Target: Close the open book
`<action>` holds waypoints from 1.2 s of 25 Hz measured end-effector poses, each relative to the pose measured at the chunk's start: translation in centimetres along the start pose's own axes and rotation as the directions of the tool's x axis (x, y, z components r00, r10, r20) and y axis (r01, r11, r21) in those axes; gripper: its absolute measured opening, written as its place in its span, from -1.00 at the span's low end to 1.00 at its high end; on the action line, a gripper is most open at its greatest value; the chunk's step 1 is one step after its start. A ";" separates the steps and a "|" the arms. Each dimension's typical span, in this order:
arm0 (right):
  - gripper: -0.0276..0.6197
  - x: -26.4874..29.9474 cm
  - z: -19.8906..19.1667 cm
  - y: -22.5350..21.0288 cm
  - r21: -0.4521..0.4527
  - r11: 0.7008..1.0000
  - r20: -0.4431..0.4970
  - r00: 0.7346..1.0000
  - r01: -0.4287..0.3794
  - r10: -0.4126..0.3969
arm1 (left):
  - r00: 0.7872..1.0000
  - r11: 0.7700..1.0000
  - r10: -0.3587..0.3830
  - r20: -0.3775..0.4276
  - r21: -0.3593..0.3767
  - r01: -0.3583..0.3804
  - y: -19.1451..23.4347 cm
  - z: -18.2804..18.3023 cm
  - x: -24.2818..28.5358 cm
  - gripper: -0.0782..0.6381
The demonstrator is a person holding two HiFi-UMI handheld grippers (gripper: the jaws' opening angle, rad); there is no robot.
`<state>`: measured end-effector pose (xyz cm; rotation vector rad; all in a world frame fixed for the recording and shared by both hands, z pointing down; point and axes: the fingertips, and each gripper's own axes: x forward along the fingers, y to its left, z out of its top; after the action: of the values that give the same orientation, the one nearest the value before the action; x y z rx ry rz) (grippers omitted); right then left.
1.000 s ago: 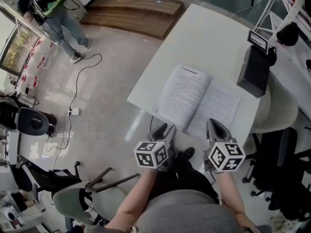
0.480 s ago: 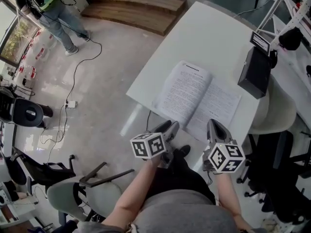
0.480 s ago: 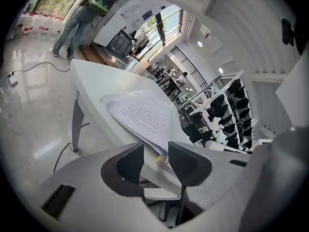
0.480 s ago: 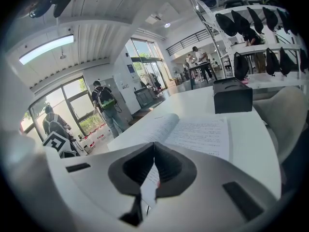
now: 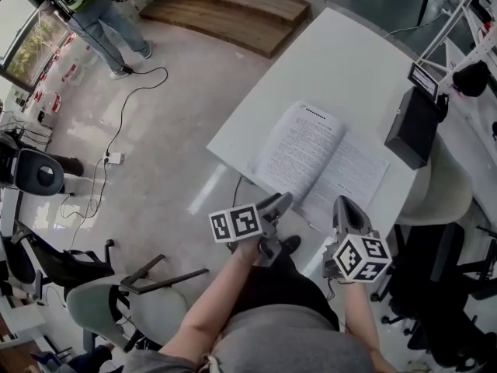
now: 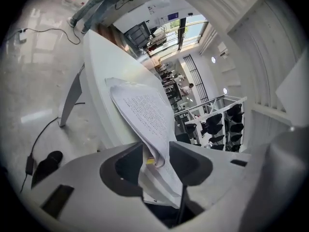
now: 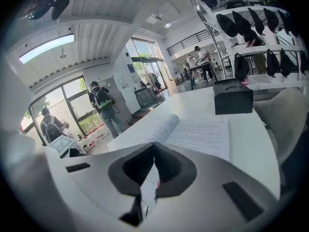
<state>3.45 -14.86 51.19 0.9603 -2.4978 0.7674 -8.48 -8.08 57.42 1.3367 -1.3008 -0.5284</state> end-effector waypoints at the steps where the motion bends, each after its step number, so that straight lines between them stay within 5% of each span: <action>1: -0.90 0.0 0.1 -0.1 0.000 1.000 0.000 1.000 0.001 -0.001 | 1.000 1.000 -0.004 0.000 -0.017 0.004 0.1 0.0 0.1 -0.33; 22: -0.90 -0.2 0.7 -0.8 0.025 0.999 0.015 0.999 0.041 -0.041 | 0.996 0.975 -0.085 0.008 -0.207 0.085 0.5 2.2 1.9 -0.34; 30: -0.90 -0.9 1.1 -1.4 0.038 0.997 0.041 0.997 0.070 -0.072 | 0.998 0.987 -0.055 -0.035 -0.150 0.049 0.5 2.3 2.2 -0.51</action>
<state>4.94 -15.95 50.45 1.0830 -2.4788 0.7812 -10.02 -10.84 58.09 1.2530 -1.1737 -0.6214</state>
